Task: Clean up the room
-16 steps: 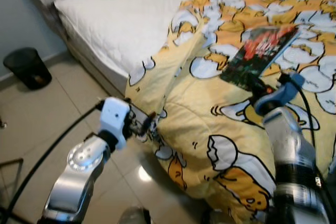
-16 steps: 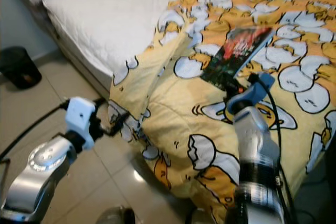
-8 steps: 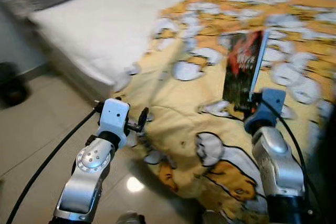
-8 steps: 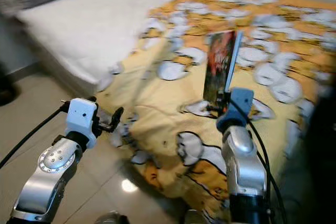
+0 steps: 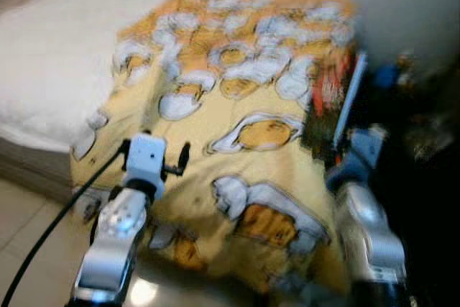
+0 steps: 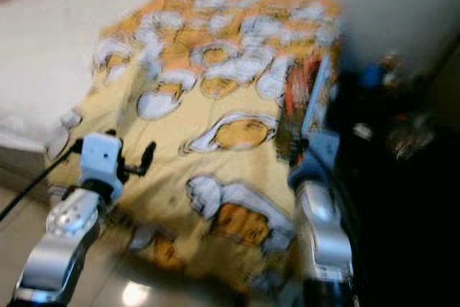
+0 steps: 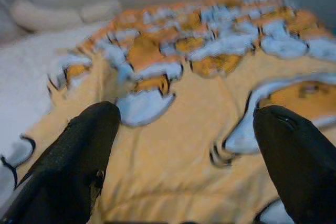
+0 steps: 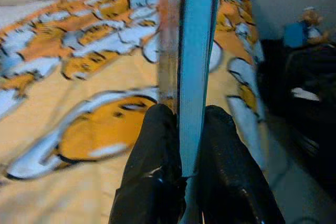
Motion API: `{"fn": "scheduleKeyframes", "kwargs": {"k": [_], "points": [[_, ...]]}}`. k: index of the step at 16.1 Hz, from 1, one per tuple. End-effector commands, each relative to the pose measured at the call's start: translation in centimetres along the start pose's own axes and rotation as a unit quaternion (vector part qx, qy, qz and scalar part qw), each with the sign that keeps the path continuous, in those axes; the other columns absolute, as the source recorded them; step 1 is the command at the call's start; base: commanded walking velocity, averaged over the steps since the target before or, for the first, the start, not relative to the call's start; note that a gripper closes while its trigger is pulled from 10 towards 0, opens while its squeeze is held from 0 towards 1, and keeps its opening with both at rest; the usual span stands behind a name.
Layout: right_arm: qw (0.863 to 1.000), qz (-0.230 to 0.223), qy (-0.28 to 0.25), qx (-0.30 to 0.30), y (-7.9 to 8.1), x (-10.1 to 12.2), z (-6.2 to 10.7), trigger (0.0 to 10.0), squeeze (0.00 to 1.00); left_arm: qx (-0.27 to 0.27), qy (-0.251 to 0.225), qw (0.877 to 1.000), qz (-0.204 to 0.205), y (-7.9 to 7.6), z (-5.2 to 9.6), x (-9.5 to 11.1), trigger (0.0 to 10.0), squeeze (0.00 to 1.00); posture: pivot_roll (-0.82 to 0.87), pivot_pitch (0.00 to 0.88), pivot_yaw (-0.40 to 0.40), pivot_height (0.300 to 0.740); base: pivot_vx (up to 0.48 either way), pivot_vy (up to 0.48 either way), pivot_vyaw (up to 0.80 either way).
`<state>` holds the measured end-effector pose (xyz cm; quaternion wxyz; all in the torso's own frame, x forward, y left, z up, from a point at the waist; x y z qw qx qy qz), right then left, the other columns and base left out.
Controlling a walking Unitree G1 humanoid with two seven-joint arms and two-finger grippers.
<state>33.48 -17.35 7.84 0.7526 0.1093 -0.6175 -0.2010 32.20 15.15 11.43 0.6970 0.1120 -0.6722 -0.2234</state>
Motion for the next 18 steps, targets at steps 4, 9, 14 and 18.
{"fn": "scheduleKeyframes", "kwargs": {"k": [4, 9, 14, 18], "points": [[0.999, 0.019, -0.032, 0.03, 1.8, 2.0, 0.0, 10.0, 0.0, -0.003, 0.005, 1.0, 0.006, -0.5, 0.0, -0.4, 10.0, 0.0, 0.03, 0.0, 0.019, 0.74, 0.0, 0.0, -0.8], [0.997, 0.048, -0.031, 0.052, 2.6, 2.4, -0.1, 10.0, 0.0, 0.004, 0.0, 1.0, 0.014, -0.1, -0.5, -0.1, 10.0, 0.0, 0.02, 0.0, 0.013, 0.74, 0.0, 0.0, -0.74], [0.998, 0.044, -0.031, 0.039, 2.1, 2.5, -0.3, 10.0, 0.0, 0.022, 0.0, 1.0, 0.018, 1.4, -1.0, -0.1, 10.0, 0.0, 0.02, 0.0, 0.014, 0.74, 0.0, 0.344, 0.0], [0.998, 0.042, -0.028, 0.033, 2.0, 2.4, -0.4, 10.0, 0.0, 0.028, -0.001, 0.999, 0.019, 2.1, -1.2, 0.0, 10.0, 0.0, 0.03, 0.0, 0.016, 0.74, 0.0, 0.373, -0.25]]}}
Point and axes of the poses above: a point about 5 cm out from each wrist's last joint towards the gripper, its own z axis pointing back from the gripper into the wrist, its own x axis along the axis of the wrist's last joint, y = z × x, the point moved 6 cm from there along -z, pointing out of the wrist towards the gripper, and after that the axes turned 15 degrees about -z, right-handed, at the moved point
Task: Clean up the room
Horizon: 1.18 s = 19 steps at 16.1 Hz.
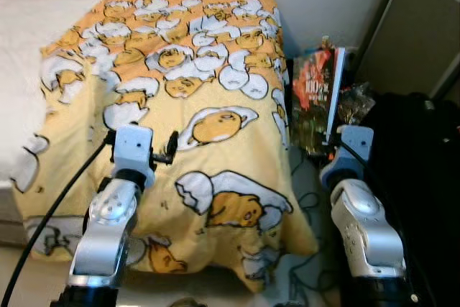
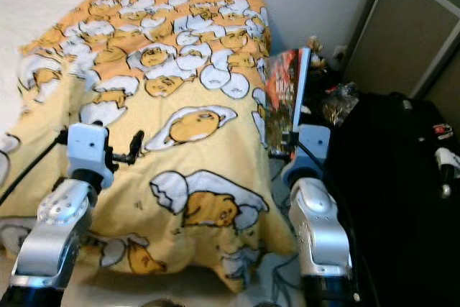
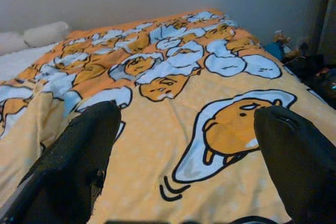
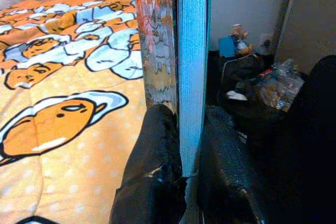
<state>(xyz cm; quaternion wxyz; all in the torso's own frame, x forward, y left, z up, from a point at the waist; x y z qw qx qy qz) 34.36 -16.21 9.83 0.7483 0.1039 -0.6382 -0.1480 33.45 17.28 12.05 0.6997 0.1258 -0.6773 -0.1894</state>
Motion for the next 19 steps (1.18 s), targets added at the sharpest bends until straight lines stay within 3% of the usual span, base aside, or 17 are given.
{"fn": "scheduleKeyframes", "kwargs": {"k": [1, 11, 15, 19], "points": [[1.0, -0.002, -0.013, 0.0, -0.1, 0.9, -0.1, 10.0, 0.0, -0.003, -0.005, 1.0, 0.004, -0.1, -0.4, 0.4, 10.0, 0.0, 0.03, 0.0, 0.016, 0.74, 0.0, 0.405, -0.8], [1.0, -0.006, -0.01, -0.005, -0.2, 0.8, -0.1, 10.0, 0.0, 0.003, -0.001, 1.0, 0.004, 0.3, -0.5, 0.2, 10.0, 0.0, 0.03, 0.0, 0.013, 0.74, 0.0, 0.41, -0.8], [1.0, -0.005, -0.006, 0.003, 0.2, 0.6, -0.3, 10.0, 0.0, 0.009, 0.003, 1.0, 0.004, 0.6, -0.1, 0.0, 10.0, 0.0, 0.05, 0.0, 0.004, 0.74, 0.0, 0.413, 0.0], [0.997, 0.012, 0.006, 0.071, 2.2, 0.3, -0.2, 10.0, 0.0, 0.008, 0.007, 1.0, 0.007, 0.1, 0.5, -0.2, 10.0, 0.0, 0.06, 0.0, -0.01, 0.74, 0.0, 0.414, 0.2]]}}
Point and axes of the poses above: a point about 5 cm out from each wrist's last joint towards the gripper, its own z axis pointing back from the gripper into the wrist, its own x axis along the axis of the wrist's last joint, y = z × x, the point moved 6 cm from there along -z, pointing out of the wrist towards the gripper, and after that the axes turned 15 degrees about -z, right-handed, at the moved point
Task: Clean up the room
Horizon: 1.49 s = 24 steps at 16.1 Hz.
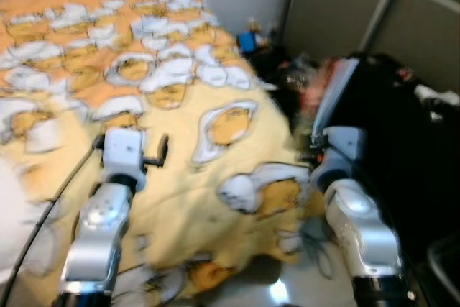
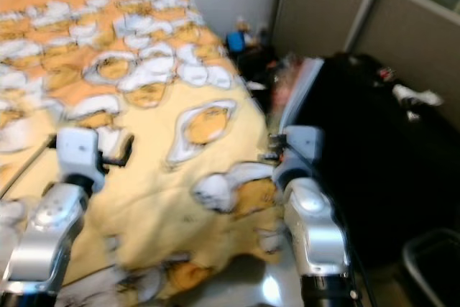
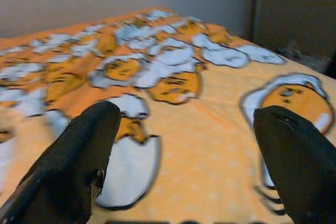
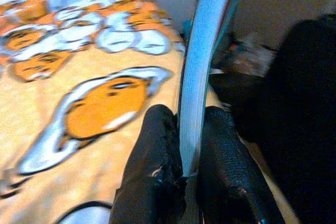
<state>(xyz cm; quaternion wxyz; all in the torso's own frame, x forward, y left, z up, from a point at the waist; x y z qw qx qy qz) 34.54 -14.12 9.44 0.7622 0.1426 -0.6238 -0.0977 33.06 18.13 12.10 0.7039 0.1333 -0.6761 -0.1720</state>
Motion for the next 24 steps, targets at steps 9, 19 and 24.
{"fn": "scheduleKeyframes", "kwargs": {"k": [9, 19, 24], "points": [[0.998, -0.024, -0.05, -0.042, -1.3, 1.8, 0.3, 10.0, 0.0, -0.005, -0.01, 1.0, -0.006, 0.1, -0.8, 0.7, 10.0, 0.0, 0.04, 0.0, 0.019, 0.74, 0.0, 0.413, 0.0], [0.999, -0.018, -0.035, -0.035, -0.8, 0.7, 0.8, 10.0, 0.0, -0.007, -0.005, 1.0, -0.008, -0.1, -0.2, 0.4, 10.0, 0.0, 0.06, 0.0, -0.002, 0.74, 0.0, 0.402, 0.0], [0.999, -0.018, -0.032, -0.037, -0.7, 0.5, 0.9, 10.0, 0.0, -0.007, -0.001, 1.0, -0.006, -0.1, 0.2, 0.3, 10.0, 0.0, 0.06, 0.0, -0.009, 0.74, 0.0, 0.393, 0.0]]}}
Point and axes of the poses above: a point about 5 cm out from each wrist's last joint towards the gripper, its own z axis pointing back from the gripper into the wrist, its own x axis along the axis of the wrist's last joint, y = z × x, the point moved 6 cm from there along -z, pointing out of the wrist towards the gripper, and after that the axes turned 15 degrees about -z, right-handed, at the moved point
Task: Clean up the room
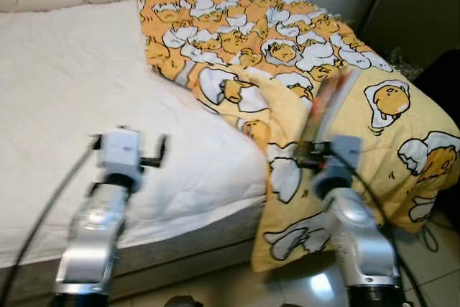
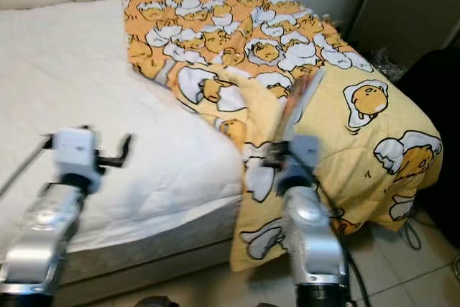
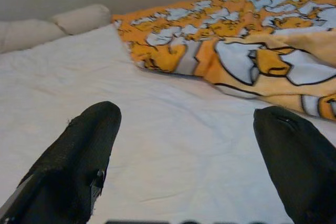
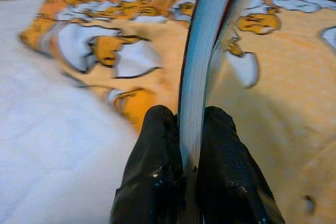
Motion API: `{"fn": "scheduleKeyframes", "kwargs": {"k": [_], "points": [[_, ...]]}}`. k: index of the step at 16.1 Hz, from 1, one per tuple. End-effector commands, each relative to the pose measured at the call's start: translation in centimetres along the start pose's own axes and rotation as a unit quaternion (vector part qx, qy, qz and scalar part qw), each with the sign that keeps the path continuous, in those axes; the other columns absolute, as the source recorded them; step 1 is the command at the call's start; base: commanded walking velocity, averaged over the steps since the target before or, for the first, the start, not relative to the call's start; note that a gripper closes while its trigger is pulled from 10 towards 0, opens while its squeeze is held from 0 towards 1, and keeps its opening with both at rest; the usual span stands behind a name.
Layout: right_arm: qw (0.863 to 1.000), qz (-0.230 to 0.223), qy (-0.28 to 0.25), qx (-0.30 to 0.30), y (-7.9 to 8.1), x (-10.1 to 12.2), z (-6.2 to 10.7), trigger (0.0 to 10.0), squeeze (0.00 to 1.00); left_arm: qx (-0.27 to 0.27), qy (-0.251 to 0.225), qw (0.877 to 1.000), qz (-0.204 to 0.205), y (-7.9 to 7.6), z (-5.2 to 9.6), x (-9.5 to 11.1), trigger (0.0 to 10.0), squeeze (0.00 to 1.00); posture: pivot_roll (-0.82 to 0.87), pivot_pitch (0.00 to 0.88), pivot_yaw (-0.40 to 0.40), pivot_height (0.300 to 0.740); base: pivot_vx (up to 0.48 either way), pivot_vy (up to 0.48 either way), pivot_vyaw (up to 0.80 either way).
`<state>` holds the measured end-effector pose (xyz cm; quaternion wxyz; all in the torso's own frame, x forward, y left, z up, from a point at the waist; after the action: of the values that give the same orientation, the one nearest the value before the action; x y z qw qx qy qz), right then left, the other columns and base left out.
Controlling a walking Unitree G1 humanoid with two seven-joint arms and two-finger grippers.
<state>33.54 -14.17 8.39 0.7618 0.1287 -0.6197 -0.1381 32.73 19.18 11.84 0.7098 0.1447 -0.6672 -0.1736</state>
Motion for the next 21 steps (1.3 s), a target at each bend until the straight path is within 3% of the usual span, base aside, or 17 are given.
{"fn": "scheduleKeyframes", "kwargs": {"k": [1, 12, 17, 21], "points": [[1.0, 0.004, -0.027, 0.0, -0.3, 1.7, 0.0, 10.0, 0.0, -0.011, -0.012, 1.0, 0.003, -0.9, -0.1, 0.9, 10.0, 0.0, 0.07, 0.0, -0.012, 0.74, 0.0, 0.398, 0.0], [1.0, 0.018, -0.017, 0.016, 0.2, 1.6, -0.3, 10.0, 0.0, -0.003, -0.002, 1.0, 0.005, -0.9, 0.4, 0.6, 10.0, 0.0, 0.07, 0.0, -0.025, 0.74, 0.0, 0.398, 0.0], [0.997, 0.044, -0.011, 0.055, 1.6, 1.6, -0.5, 10.0, 0.0, 0.004, 0.001, 1.0, 0.008, -0.8, 0.3, 0.4, 10.0, 0.0, 0.07, 0.0, -0.027, 0.74, 0.0, 0.399, 0.0], [0.997, 0.05, -0.011, 0.059, 1.4, 1.8, -0.6, 10.0, 0.0, 0.01, -0.001, 1.0, 0.01, -0.8, 0.1, 0.6, 10.0, 0.0, 0.07, 0.0, -0.033, 0.74, 0.0, 0.398, 0.0]]}}
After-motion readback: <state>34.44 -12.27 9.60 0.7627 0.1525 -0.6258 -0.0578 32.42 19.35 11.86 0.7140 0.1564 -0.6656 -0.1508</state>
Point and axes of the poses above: a point about 5 cm out from each wrist's last joint towards the gripper, its own z axis pointing back from the gripper into the wrist, its own x axis along the axis of the wrist's last joint, y = z × x, the point moved 6 cm from there along -z, pointing out of the wrist towards the gripper, and after that the axes turned 15 degrees about -z, right-handed, at the moved point
